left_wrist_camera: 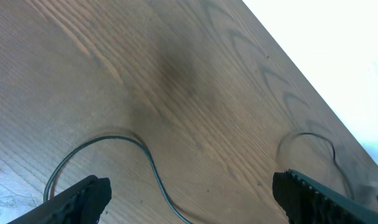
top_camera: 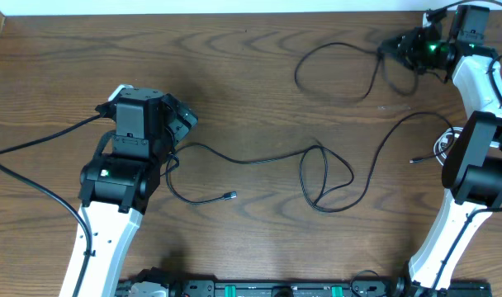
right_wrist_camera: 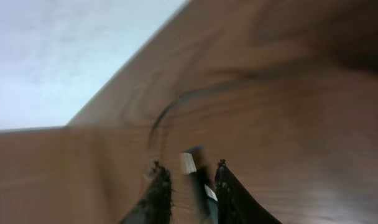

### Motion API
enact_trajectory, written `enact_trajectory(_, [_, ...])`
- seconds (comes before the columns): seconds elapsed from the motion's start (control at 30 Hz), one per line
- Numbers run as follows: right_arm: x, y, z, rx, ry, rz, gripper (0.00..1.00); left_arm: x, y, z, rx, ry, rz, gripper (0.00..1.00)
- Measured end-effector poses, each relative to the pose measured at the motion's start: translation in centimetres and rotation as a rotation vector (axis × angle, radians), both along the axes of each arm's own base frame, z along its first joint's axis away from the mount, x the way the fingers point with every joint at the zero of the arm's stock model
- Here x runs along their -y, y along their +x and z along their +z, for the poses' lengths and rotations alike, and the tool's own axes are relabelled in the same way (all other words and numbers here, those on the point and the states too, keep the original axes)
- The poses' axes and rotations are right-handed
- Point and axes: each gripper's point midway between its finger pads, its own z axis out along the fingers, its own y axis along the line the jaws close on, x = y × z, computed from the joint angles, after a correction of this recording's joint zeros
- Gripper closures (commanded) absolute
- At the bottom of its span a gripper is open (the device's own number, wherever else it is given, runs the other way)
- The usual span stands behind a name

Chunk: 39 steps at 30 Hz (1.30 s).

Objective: Untangle cables

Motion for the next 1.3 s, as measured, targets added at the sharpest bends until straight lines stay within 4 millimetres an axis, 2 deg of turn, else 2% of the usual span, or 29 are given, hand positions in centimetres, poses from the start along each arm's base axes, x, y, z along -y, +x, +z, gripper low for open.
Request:
enact_trajectory(0.03, [0.4,-0.5,-0.7,-0.031,-0.031,-0.009,0.64,0.0,0.0,0.0,0.000,0.000,0.000,0.10])
enact_trajectory(0.07, [0.7,-0.9,-1.4,-0.058,-0.061,-0.014,0.52,0.0,0.0,0.0,0.000,0.000,0.000,0.10])
enact_trajectory(0.1, [1.0,-1.3,-2.0,-0.078,-0.097,-0.014,0.31,0.0,0.0,0.0,0.000,0.000,0.000,0.10])
enact_trajectory(0.17, [1.5,-1.9,-2.9,-0.098,-0.162,-0.001,0.05,0.0,0.0,0.0,0.000,0.000,0.000,0.10])
enact_trajectory(0.2, [1.6,-2.0,-3.1,-0.100,-0.184,0.007,0.01,0.0,0.0,0.0,0.000,0.000,0.000,0.10])
enact_trajectory(0.33, [1.8,-2.4,-3.7,-0.101,-0.262,0.039,0.01,0.0,0.0,0.0,0.000,0.000,0.000,0.10])
enact_trajectory(0.43, [2.6,-3.2,-4.7,-0.175,-0.310,-0.007,0.01,0.0,0.0,0.0,0.000,0.000,0.000,0.10])
enact_trajectory(0.63, [6.6,-3.8,-5.9,-0.256,-0.505,-0.140,0.01,0.0,0.0,0.0,0.000,0.000,0.000,0.10])
enact_trajectory(0.83, [8.8,-3.8,-6.5,-0.275,-0.614,-0.192,0.16,0.0,0.0,0.0,0.000,0.000,0.000,0.10])
enact_trajectory(1.03, [9.7,-4.4,-9.7,-0.342,-0.666,-0.196,0.33,0.0,0.0,0.0,0.000,0.000,0.000,0.10])
enact_trajectory(1.07, [9.7,-4.3,-9.6,-0.337,-0.664,-0.197,0.36,0.0,0.0,0.0,0.000,0.000,0.000,0.10])
enact_trajectory(1.1, [9.7,-4.3,-9.6,-0.341,-0.666,-0.197,0.46,0.0,0.0,0.0,0.000,0.000,0.000,0.10])
enact_trajectory(1.2, [9.9,-4.6,-10.0,-0.359,-0.685,-0.194,0.96,0.0,0.0,0.0,0.000,0.000,0.000,0.10])
enact_trajectory(1.3, [10.1,-5.0,-10.1,-0.380,-0.688,-0.197,0.99,0.0,0.0,0.0,0.000,0.000,0.000,0.10])
